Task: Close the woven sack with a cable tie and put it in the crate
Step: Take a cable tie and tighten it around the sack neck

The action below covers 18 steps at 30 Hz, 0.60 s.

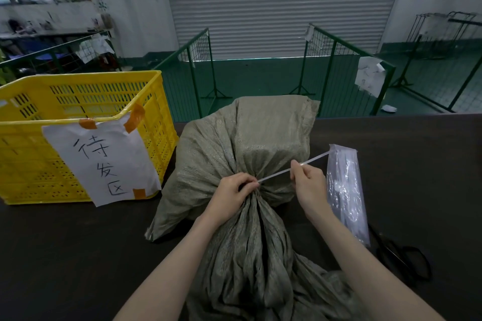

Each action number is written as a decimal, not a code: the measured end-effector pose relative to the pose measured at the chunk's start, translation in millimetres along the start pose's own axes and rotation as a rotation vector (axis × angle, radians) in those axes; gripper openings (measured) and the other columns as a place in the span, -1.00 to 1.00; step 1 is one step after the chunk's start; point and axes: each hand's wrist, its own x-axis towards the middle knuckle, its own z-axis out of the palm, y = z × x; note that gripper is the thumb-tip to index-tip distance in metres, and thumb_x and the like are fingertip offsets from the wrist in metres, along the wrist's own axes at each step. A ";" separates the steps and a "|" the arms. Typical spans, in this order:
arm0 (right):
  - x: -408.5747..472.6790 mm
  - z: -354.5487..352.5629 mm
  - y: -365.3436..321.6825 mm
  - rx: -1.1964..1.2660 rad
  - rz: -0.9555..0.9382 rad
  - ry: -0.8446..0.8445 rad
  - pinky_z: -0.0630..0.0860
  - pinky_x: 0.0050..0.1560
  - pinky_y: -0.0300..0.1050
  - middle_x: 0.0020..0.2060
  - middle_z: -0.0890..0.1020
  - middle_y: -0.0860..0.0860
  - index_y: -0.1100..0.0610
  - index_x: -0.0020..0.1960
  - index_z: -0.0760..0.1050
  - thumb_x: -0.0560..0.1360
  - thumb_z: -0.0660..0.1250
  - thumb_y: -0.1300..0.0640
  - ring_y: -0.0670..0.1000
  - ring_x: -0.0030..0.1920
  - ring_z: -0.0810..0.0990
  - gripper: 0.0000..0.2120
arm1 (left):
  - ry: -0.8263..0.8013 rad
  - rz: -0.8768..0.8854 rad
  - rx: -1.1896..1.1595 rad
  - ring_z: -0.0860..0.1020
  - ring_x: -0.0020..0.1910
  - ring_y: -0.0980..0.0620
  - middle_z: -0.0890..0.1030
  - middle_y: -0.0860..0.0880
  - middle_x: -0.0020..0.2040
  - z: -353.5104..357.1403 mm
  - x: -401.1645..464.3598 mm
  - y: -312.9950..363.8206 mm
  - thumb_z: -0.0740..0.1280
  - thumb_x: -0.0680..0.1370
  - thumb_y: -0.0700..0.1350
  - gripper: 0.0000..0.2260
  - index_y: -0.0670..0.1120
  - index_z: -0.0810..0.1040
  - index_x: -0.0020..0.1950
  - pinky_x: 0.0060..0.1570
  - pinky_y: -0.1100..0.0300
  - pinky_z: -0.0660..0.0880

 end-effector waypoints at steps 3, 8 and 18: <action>2.3 -4.8 5.1 0.042 0.017 0.010 0.18 -0.37 -0.11 -0.57 0.26 -0.04 0.05 -0.50 0.28 0.56 0.21 0.06 -0.01 -0.48 0.23 -0.55 | -0.013 0.000 0.003 0.52 -0.16 0.37 0.60 0.10 -0.17 -0.7 -0.7 -2.3 0.35 0.54 -0.12 -0.89 -0.13 0.64 -0.05 -0.10 0.46 0.38; 4.2 -10.0 10.6 0.076 0.042 0.032 0.18 -0.35 -0.05 -0.52 0.28 0.04 0.05 -0.50 0.28 0.54 0.21 0.04 0.03 -0.44 0.23 -0.57 | -0.052 -0.017 -0.006 0.57 -0.12 0.16 0.65 -0.01 -0.13 -4.8 -1.4 -5.8 0.37 0.53 -0.12 -0.88 -0.14 0.65 -0.04 -0.06 0.33 0.45; 3.2 -15.3 15.7 0.112 0.111 0.045 0.24 -0.29 -0.01 -0.52 0.30 0.02 0.04 -0.55 0.35 0.54 0.21 0.04 0.02 -0.44 0.26 -0.53 | -0.080 -0.019 0.021 0.52 -0.21 0.14 0.63 -0.04 -0.19 -6.9 -3.1 -11.0 0.39 0.51 -0.12 -0.90 -0.10 0.67 -0.04 -0.17 0.37 0.40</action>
